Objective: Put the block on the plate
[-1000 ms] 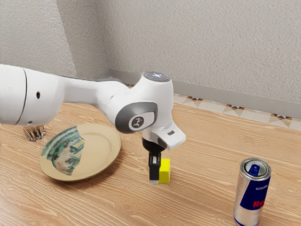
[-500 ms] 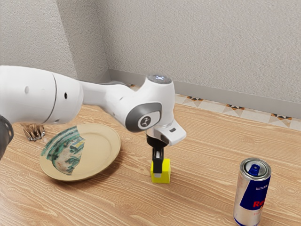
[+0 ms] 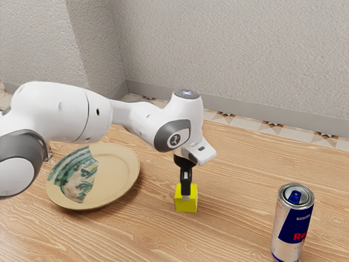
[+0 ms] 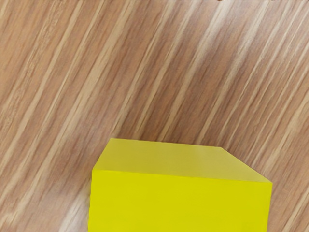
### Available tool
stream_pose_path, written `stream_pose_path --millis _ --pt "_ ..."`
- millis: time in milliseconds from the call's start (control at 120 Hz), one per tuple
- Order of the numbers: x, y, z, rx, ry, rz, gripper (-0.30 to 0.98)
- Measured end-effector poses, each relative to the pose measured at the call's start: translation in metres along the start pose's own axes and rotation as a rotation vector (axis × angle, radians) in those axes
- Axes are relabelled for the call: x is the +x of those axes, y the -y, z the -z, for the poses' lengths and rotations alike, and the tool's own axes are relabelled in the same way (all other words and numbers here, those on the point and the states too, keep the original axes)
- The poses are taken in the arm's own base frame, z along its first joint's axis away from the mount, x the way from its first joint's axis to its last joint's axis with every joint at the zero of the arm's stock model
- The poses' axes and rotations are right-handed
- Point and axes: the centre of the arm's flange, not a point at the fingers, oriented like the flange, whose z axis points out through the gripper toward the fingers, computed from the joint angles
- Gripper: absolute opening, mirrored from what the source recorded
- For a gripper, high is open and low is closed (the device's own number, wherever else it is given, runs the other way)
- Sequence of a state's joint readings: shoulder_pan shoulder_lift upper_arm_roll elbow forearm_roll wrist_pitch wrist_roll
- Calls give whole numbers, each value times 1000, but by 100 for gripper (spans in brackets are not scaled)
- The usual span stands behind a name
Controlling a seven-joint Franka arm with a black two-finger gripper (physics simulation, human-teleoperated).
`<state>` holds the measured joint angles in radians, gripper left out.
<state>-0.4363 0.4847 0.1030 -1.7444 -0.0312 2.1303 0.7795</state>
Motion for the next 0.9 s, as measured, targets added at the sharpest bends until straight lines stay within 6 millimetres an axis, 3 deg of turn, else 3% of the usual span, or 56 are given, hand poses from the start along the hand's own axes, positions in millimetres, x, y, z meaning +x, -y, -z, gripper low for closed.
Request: stream_pose_path --millis 575,900 --pt "-13 -1 -29 -2 -61 15 68" --pt "-15 0 -29 22 -87 15 50"
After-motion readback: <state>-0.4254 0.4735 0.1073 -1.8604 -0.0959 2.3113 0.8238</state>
